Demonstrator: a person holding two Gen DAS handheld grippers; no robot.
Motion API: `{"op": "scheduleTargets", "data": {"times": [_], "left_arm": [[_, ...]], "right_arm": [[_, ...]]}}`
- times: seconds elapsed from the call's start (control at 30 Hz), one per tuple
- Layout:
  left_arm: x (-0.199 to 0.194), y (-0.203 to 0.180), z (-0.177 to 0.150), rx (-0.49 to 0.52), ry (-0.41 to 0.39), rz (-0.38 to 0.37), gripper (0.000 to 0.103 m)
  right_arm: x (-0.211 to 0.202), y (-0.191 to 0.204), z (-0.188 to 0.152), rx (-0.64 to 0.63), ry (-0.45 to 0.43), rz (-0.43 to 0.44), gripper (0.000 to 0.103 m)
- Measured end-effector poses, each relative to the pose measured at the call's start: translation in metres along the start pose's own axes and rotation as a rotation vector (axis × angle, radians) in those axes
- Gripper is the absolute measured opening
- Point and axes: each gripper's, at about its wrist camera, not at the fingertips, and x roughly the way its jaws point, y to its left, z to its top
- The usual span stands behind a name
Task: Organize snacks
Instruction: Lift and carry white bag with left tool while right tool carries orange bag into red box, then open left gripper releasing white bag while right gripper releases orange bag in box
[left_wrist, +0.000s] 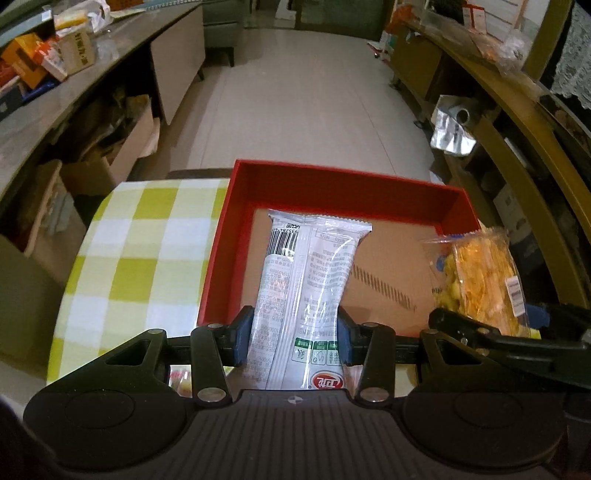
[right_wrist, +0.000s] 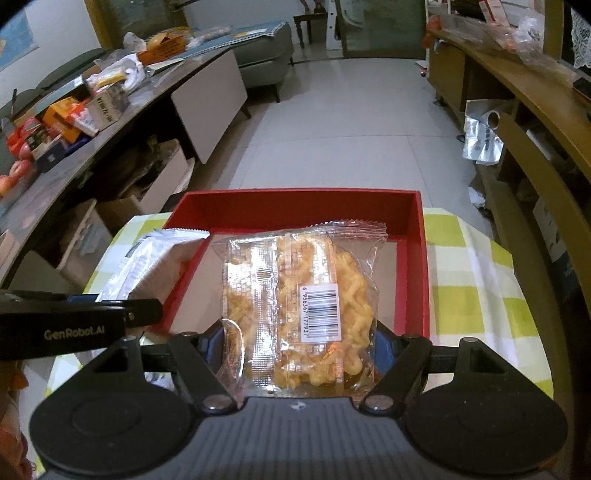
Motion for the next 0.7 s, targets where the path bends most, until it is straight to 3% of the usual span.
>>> {"op": "scheduleTargets", "data": {"times": [0.7], "left_arm": [[0.069,-0.005,0.019,0.025,0.055,0.094,0.052]], "right_arm": [[0.070,-0.013,0.019,-0.007,0.044,-0.037,0.080]]}}
